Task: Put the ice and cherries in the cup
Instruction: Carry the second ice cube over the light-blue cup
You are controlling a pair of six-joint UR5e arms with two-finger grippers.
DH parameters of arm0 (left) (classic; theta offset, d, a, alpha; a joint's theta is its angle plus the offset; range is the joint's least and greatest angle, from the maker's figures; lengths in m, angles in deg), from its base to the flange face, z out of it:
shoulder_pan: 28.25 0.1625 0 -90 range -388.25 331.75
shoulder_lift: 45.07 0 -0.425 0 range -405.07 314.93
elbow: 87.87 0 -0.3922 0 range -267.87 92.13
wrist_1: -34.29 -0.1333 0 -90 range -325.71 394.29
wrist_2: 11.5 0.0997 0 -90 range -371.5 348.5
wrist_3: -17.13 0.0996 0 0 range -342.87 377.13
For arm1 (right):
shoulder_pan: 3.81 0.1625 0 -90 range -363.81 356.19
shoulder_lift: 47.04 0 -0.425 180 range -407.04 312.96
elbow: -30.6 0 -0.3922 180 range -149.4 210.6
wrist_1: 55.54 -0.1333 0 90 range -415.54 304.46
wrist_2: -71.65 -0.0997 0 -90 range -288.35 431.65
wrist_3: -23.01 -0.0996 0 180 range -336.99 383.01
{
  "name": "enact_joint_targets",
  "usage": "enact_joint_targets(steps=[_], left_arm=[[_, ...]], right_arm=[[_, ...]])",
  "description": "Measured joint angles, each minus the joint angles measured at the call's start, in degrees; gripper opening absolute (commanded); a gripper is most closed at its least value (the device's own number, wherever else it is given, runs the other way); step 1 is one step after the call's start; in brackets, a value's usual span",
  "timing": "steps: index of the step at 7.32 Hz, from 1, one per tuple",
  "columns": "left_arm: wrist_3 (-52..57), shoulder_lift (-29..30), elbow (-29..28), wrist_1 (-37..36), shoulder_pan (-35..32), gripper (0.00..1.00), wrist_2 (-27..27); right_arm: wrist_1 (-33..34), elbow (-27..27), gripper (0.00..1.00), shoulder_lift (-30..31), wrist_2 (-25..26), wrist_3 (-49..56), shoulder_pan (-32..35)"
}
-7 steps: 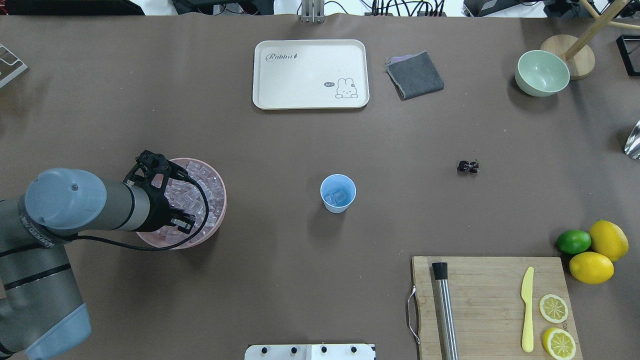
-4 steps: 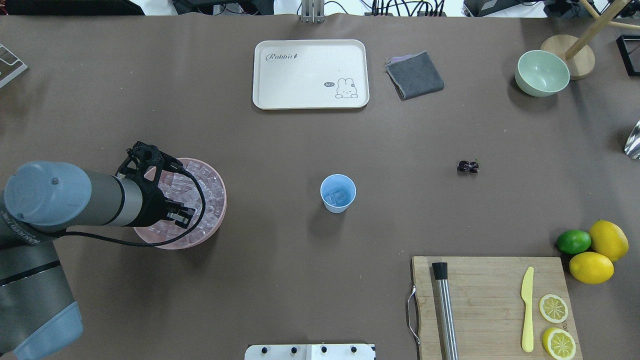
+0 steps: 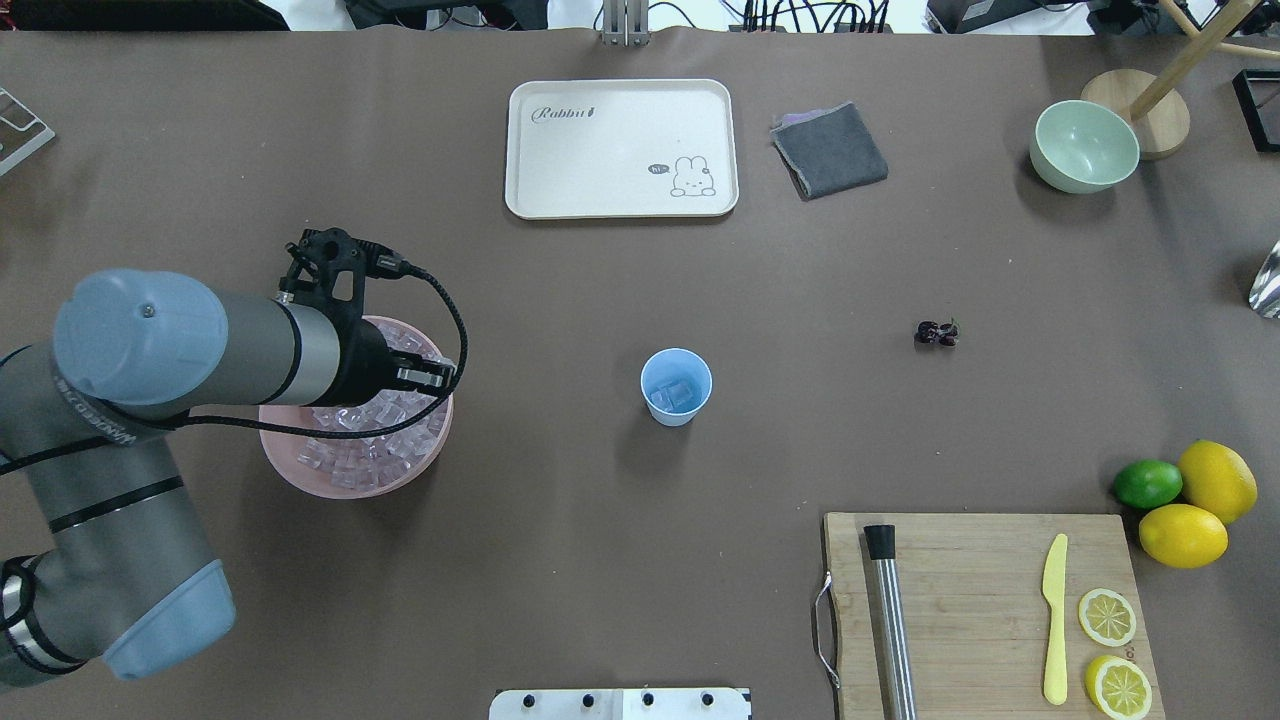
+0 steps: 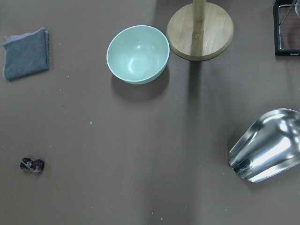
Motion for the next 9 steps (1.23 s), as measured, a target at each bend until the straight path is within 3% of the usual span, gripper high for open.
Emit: enact_joint_targets(steps=[3,5,9], left_arm=[[-10.77,10.69,-6.3,0.19,2.31,0.0,1.8],[-13.49,16.72,-12.74,2.98,5.35,0.0,6.7],[-16.42,23.34,-22.25,7.4,8.31,0.0,12.15]], right_arm=[[0.05,-0.02,1.0,-0.02,-0.08,-0.06,0.0],[0.14,-0.11,1.0,-0.28,-0.14,-0.11,0.0],[0.28,-0.39,1.0,-0.43,-0.27,-0.18,-0.07]])
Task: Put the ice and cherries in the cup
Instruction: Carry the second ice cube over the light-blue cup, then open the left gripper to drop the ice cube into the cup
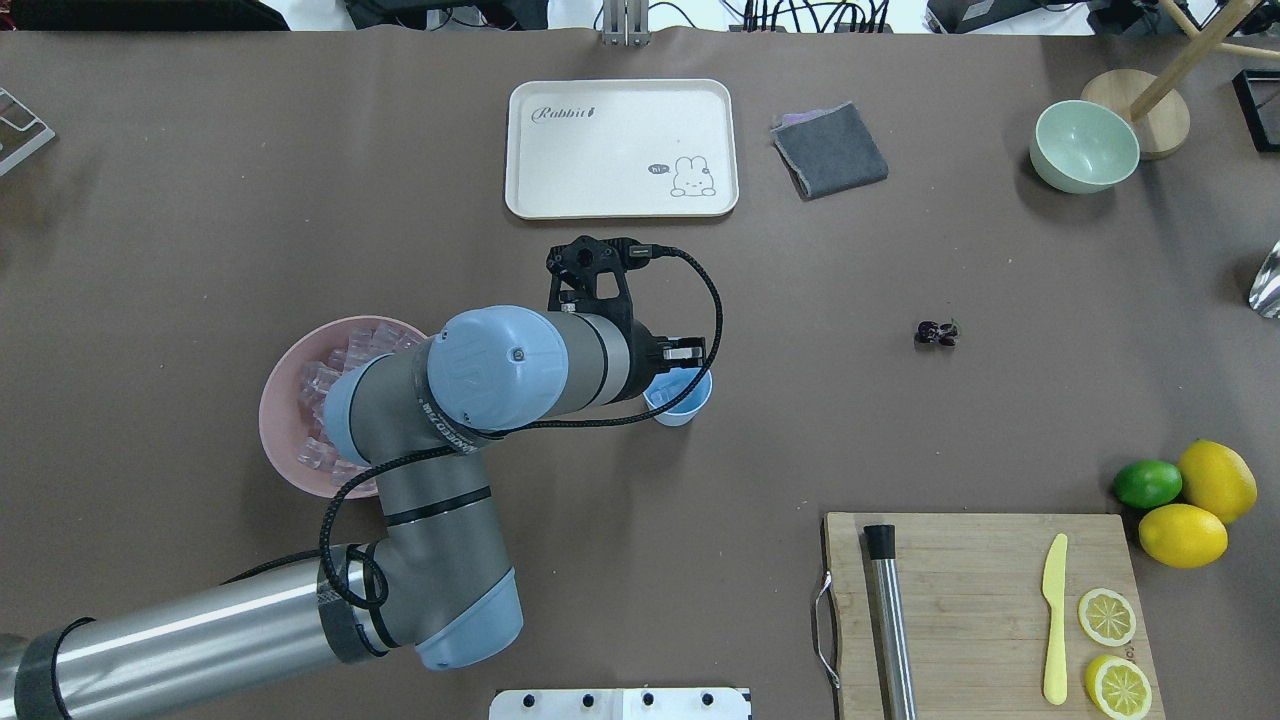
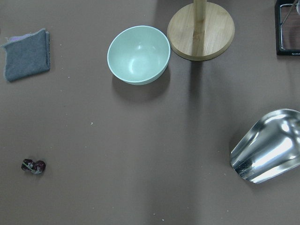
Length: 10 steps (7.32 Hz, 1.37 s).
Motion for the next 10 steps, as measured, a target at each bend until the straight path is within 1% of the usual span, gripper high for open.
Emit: enact_joint_targets(steps=[3,7,10], left_arm=[[0.42,0.45,-0.26,-0.02,0.55,0.0,0.31],[0.51,-1.11,0.29,-0.22,1.38,0.0,0.47],[0.49,-1.23,0.57,-0.28,1.94,0.0,0.55]], right_arm=[[0.32,-0.19,1.0,0.0,0.02,0.0,-0.14],[0.2,-0.36,1.0,0.11,0.02,0.0,-0.25],[0.0,-0.45,1.0,0.25,0.02,0.0,-0.27]])
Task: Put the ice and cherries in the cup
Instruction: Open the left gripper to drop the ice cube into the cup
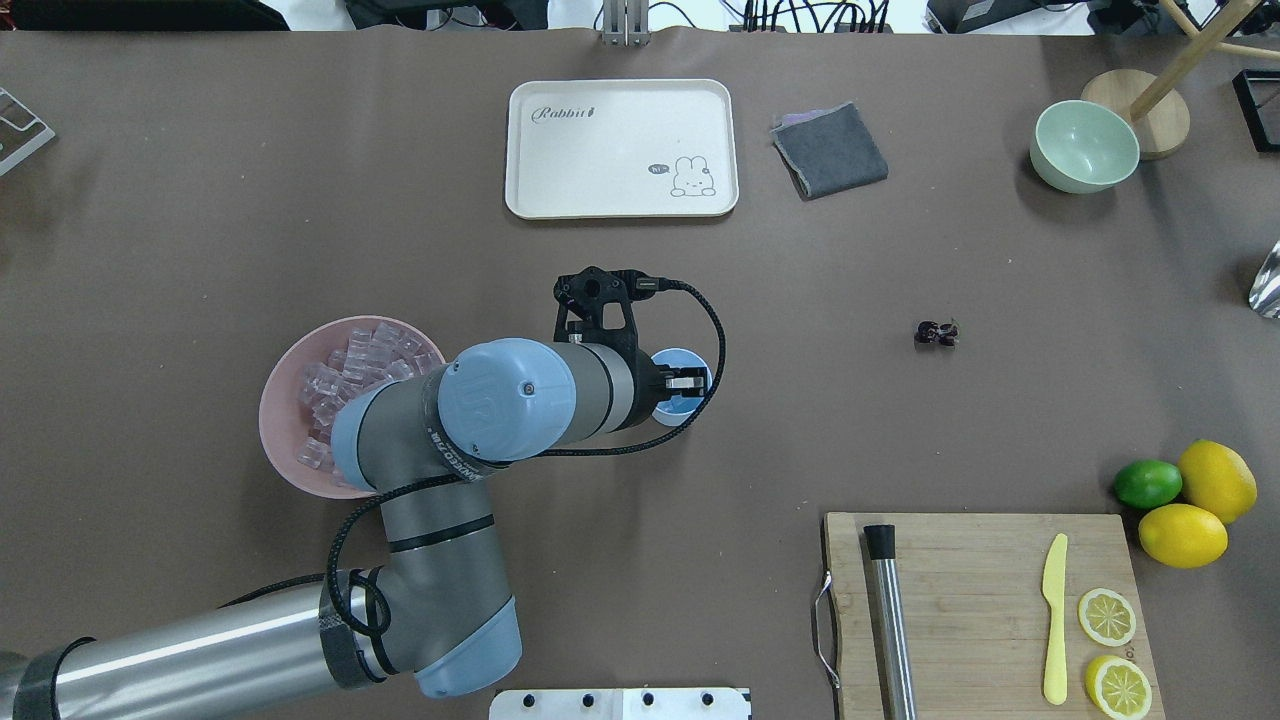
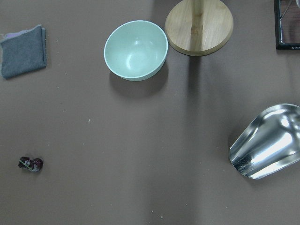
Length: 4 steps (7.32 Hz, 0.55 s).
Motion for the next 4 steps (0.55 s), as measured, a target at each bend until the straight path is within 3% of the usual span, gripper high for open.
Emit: enact_joint_targets(steps=[1,2,4], left_arm=[[0.02,-0.1,0.05,0.0,0.24,0.72,0.01],[0.04,-0.15,0.07,0.01,0.52,0.96,0.01],[-0.26,-0.62,2.08,0.07,1.57,0.97,-0.08]], right_arm=[[-0.01,-0.1,1.0,0.05,0.02,0.0,0.0],[-0.02,-0.19,1.0,0.07,0.06,0.0,0.0],[-0.02,-0.25,1.0,0.09,0.11,0.0,-0.04]])
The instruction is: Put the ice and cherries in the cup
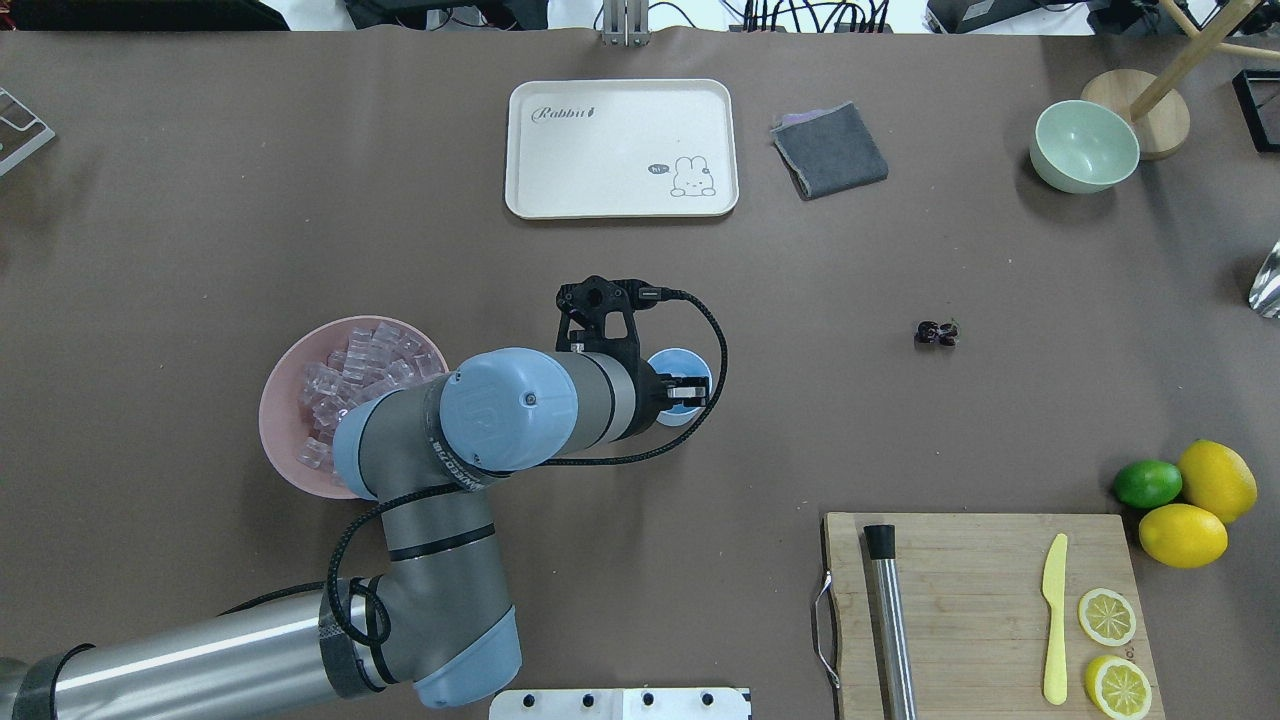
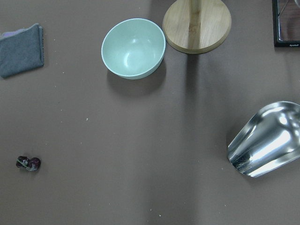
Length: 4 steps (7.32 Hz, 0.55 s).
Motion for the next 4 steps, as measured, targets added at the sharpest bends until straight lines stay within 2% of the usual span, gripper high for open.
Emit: enact_joint_targets(steps=[2,3,4], left_arm=[[-0.02,-1.39,3.7,-1.73,0.59,0.98,-0.04],[0.35,-1.63,6.8,-7.28,0.33,0.98,-0.22],[2.32,-1.72,11.69,-17.1,-0.3,0.98,-0.48]], right_arm=[[0.0,0.04,1.0,0.0,0.08,0.0,0.0],[0.0,0.05,1.0,0.0,0.12,-0.02,-0.02],[0.0,0.05,1.0,-0.01,0.15,-0.06,-0.07]])
